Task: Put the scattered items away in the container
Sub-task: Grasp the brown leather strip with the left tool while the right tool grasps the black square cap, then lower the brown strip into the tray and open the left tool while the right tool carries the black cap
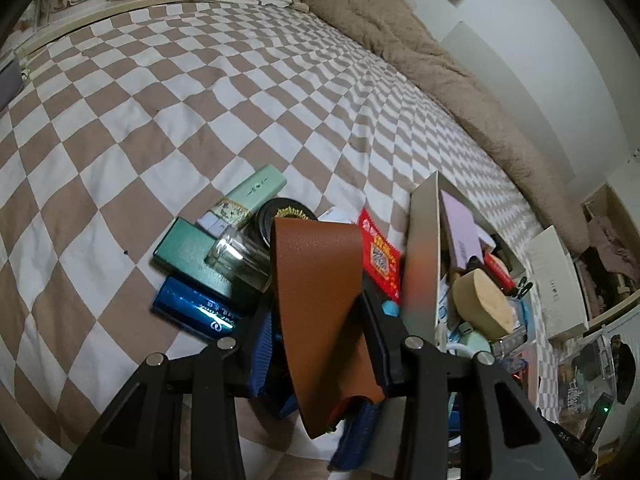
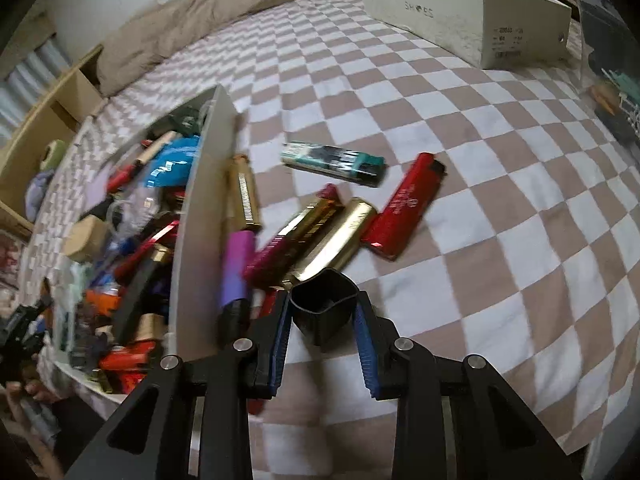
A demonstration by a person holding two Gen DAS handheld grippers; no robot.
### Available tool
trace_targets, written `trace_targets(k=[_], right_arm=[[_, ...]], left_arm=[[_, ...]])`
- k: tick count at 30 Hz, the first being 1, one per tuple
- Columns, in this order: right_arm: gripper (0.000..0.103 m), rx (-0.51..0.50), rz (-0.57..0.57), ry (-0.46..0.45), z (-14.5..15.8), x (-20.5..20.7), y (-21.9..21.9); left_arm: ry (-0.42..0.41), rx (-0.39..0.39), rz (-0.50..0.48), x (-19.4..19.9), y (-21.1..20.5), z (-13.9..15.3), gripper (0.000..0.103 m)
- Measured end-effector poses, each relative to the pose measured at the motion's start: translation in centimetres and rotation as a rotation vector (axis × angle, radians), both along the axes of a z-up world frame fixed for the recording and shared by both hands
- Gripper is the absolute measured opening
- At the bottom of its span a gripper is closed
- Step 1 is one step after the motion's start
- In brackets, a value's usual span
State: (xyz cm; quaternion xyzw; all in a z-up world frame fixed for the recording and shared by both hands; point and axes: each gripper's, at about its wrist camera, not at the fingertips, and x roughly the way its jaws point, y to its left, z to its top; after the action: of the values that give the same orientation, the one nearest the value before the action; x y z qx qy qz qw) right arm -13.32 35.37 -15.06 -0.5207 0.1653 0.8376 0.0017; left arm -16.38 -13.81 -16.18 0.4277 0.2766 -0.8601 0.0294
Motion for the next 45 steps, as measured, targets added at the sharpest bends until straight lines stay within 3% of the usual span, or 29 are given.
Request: trace_targets(k=[6, 14, 20, 29, 36, 45], right_arm=[[0.032, -0.125, -0.021, 0.061, 0.7, 1.4, -0.9], [0.032, -0.181, 0.002, 0.148, 3.0, 1.9, -1.5], [0.032, -0.212, 0.048, 0.251, 6.0, 1.2, -2.7], [0.032, -0.315, 0.141, 0.349, 8.4, -2.4, -6.8], [0.032, -0.332, 0.184, 0.378, 8.7, -5.1, -9.3], [0.032, -0.352, 0.192, 0.317, 6.6, -6.1, -10.2]], left_arm=[[0.029, 0.016, -0.005, 0.1, -0.1, 0.4, 0.041], [0.069, -0.011, -0.036, 0.5, 0.4, 1.7, 0.041], [0.134, -0.026, -0.068, 0.9, 1.1, 4.0, 0.041], [0.182, 0.038, -0.166, 0.5, 3.7, 6.4, 0.041], [0.17, 0.018, -0.252, -0.2, 7.8, 7.0, 0.041], [0.065, -0.074, -0.381, -1.2, 12.5, 5.0, 0.041]])
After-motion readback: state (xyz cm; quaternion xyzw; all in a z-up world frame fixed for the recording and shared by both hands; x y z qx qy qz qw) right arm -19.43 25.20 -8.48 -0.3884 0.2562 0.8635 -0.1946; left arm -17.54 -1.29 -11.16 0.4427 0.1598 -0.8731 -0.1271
